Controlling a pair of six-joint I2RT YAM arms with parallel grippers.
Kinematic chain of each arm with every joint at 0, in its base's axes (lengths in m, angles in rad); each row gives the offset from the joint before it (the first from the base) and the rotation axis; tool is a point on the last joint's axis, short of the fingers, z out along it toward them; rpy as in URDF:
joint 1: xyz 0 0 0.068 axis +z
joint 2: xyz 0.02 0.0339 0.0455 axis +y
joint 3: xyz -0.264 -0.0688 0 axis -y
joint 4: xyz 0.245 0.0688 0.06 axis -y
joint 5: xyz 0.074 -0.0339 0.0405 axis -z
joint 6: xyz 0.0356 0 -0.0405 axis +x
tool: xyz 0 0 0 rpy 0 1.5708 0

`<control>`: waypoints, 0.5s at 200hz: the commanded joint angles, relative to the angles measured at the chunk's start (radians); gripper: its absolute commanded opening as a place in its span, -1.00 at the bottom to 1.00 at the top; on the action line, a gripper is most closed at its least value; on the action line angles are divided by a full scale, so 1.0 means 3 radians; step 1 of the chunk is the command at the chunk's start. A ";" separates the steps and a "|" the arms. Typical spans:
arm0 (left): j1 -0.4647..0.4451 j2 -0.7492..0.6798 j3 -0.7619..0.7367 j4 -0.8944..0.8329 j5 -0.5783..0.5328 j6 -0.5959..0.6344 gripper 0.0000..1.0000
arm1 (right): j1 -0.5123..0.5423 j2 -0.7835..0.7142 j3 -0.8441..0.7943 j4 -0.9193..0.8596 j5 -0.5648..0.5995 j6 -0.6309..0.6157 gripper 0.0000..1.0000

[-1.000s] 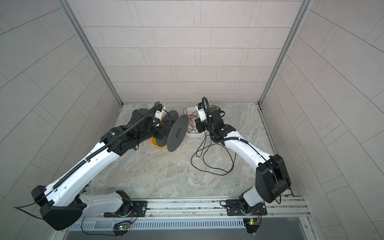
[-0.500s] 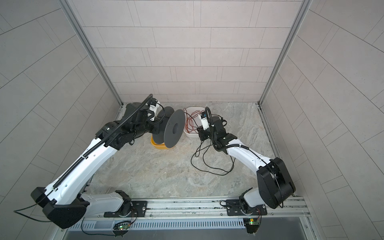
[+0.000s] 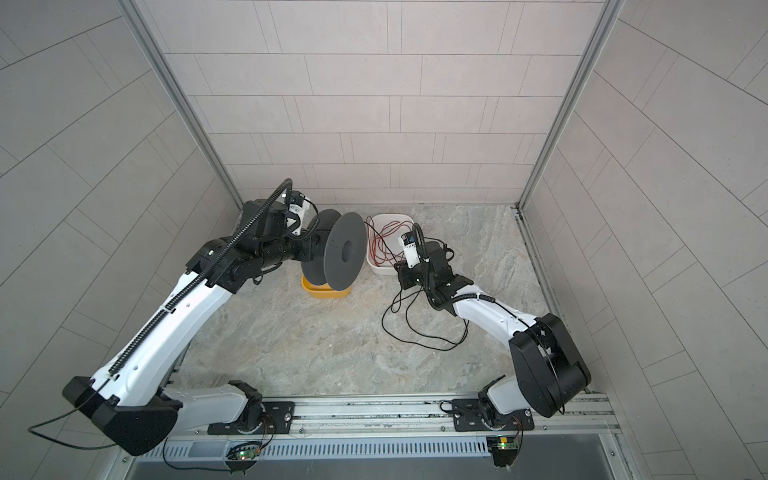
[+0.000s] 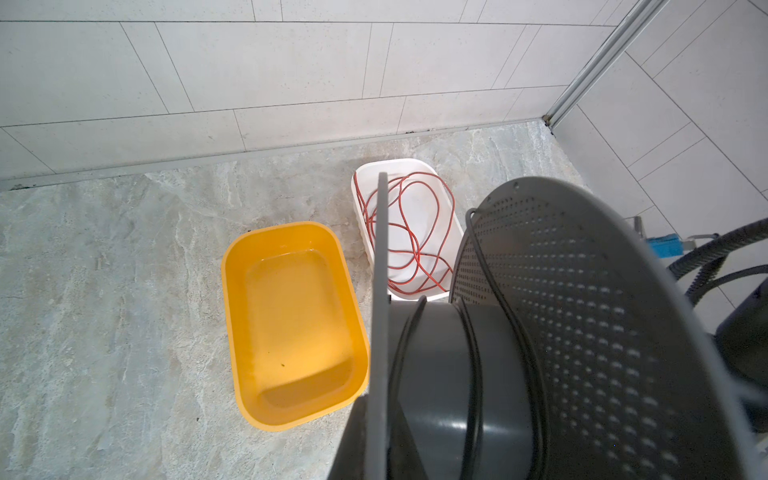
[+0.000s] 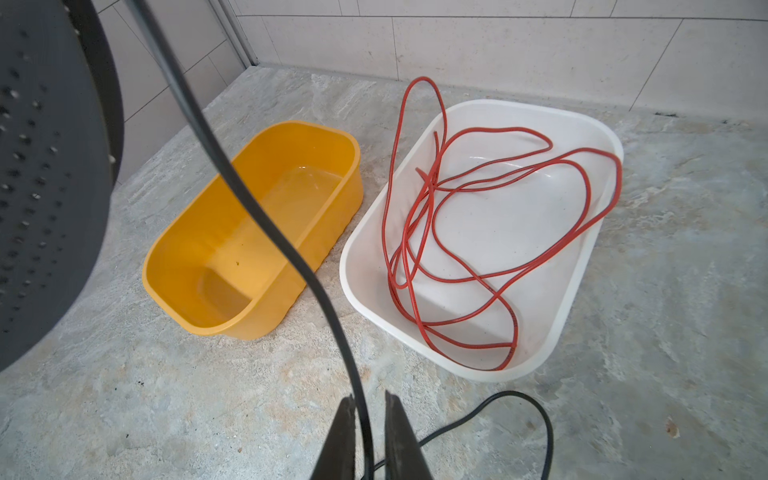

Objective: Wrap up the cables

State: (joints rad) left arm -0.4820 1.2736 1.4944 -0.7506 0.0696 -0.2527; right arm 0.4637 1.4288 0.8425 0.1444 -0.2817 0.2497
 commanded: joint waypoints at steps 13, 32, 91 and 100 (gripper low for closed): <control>0.0060 -0.0073 0.0096 0.0339 0.0094 -0.0197 -1.00 | 0.0020 -0.0074 -0.0085 0.0187 -0.0087 0.0128 -0.82; 0.0081 -0.0088 0.0071 0.0377 0.0088 -0.0275 -1.00 | 0.0043 -0.0059 -0.0112 0.0238 -0.0081 0.0163 -0.91; 0.0246 -0.0248 -0.0106 0.0657 0.0110 -0.0666 -1.00 | 0.0157 0.0028 -0.0167 0.0307 -0.0045 0.0236 -1.00; 0.0252 -0.0266 -0.0132 0.0692 0.0104 -0.0713 -1.00 | 0.0181 0.0040 -0.0176 0.0328 -0.0019 0.0246 -1.00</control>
State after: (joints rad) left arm -0.4179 1.2488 1.4628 -0.6701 0.0940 -0.3912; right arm 0.4995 1.4296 0.8059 0.2150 -0.2958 0.3027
